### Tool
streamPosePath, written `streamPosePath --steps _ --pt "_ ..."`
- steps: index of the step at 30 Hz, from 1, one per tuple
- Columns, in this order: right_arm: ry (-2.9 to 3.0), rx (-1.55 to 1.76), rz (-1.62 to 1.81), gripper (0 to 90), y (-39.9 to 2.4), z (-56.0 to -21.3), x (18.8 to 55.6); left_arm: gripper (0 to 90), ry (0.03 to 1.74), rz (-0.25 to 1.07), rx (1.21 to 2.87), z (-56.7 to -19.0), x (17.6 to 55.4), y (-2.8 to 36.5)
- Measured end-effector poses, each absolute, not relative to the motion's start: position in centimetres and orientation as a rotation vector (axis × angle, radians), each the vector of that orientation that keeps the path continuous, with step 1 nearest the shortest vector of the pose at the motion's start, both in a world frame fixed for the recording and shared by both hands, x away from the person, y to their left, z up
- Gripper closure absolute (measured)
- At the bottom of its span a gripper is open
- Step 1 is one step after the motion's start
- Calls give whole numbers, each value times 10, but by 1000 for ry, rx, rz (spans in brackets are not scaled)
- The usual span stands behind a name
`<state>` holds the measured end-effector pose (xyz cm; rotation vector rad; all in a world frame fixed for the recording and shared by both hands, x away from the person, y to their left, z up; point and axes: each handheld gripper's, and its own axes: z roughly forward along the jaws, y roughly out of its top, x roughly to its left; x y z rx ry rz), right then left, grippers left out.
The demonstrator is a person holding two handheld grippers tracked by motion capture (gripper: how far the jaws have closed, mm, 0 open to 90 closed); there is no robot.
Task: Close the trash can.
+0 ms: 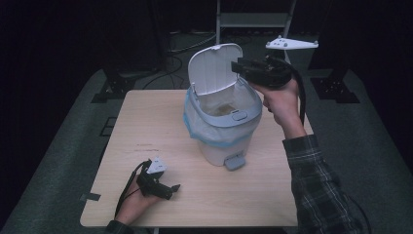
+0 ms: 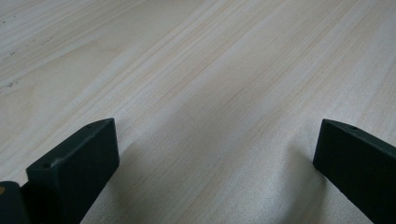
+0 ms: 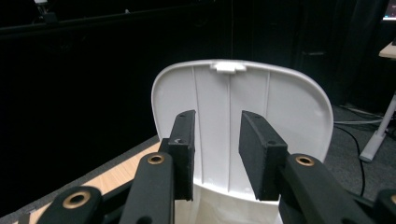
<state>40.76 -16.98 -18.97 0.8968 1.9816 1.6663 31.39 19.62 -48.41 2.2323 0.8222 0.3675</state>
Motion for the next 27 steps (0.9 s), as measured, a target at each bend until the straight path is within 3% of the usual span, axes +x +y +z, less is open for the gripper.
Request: streamPosePath --steps 9,27 --pt "1946 873 1659 898 -161 -172 419 0 823 369 2231 -484 314 196" --pt "1953 873 1664 900 -127 -168 455 0 823 367 2232 -484 314 196"
